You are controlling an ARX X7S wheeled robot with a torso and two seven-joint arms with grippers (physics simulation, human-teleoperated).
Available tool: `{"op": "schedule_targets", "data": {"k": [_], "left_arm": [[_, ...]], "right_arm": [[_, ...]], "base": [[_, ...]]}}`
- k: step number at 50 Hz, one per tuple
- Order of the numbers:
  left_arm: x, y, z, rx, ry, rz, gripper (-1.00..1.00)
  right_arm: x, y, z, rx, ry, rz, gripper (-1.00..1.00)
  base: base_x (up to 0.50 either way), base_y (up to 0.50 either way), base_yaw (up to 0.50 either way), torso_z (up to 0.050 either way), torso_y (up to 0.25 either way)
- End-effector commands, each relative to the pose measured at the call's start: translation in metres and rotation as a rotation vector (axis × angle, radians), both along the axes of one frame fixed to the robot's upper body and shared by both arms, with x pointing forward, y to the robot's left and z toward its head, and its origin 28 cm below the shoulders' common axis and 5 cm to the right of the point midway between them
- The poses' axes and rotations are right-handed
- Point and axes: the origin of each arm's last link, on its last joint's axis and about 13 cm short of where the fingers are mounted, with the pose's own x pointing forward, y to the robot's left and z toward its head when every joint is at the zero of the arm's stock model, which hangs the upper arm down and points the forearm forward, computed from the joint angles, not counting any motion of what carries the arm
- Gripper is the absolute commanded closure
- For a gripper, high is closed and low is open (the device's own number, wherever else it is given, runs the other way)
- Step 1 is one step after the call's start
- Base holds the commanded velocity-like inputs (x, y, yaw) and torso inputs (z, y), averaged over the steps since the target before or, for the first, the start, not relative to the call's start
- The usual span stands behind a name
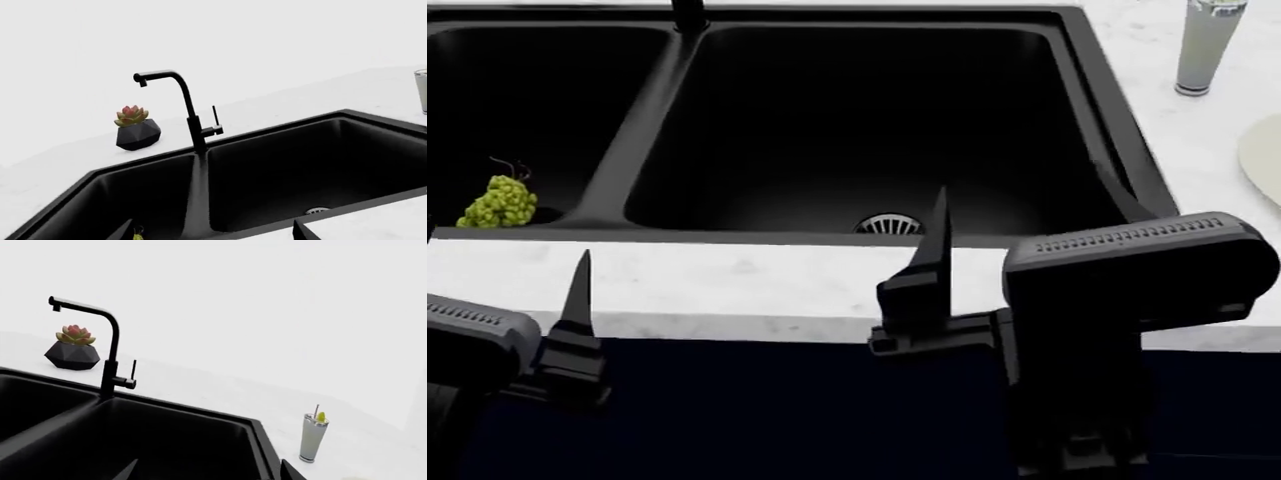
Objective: Pick the grape from the sink and place it on the plate located on the counter
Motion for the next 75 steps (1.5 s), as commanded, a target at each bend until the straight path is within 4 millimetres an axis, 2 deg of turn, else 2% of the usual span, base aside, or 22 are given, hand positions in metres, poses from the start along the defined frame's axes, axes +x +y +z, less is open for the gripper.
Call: {"op": "schedule_targets", "data": {"k": [1, 18, 40, 49, 64, 68, 71, 75], "left_arm": [[-0.003, 0.005, 0.006, 0.008, -0.02, 0.018, -1.0], [-0.01, 0.004, 0.01, 0.002, -0.045, 0.019, -1.0], [-0.012, 0.005, 0.011, 0.008, -0.045, 0.04, -1.0], [-0.013, 0.004, 0.011, 0.014, -0.04, 0.039, -1.0], [-0.009, 0.003, 0.012, 0.02, -0.029, 0.048, -1.0], [0.0, 0.005, 0.031, 0.012, 0.003, 0.042, -1.0], [-0.004, 0.008, 0.052, 0.002, -0.029, 0.031, -1.0], [0.008, 0.012, 0.072, -0.003, 0.004, 0.01, -1.0]], "right_arm": [[-0.001, 0.003, 0.005, -0.014, -0.014, 0.01, -1.0], [-0.004, 0.001, 0.004, -0.025, -0.017, 0.002, -1.0], [-0.008, -0.001, 0.005, -0.025, -0.019, 0.007, -1.0], [-0.009, -0.001, 0.005, -0.021, -0.017, 0.01, -1.0], [-0.01, -0.002, 0.006, -0.014, -0.003, 0.021, -1.0], [0.0, 0.001, 0.027, -0.028, 0.054, 0.021, -1.0], [0.002, 0.004, 0.042, -0.068, 0.077, 0.012, -1.0], [0.019, 0.001, 0.073, -0.04, 0.083, 0.013, -1.0]], "base": [[0.11, 0.5, 0.0, 0.0, 0.0], [0.11, 0.5, 0.0, 0.001, 0.0], [0.11, 0.5, 0.0, 0.042, 0.021], [0.12, 0.5, 0.0, 0.0, 0.0], [0.34, 0.08, 0.0, 0.0, 0.0], [0.0, 0.0, 0.0, 0.0, 0.0], [0.0, 0.0, 0.0, 0.0, 0.0], [0.0, 0.0, 0.0, 0.0, 0.0]]}}
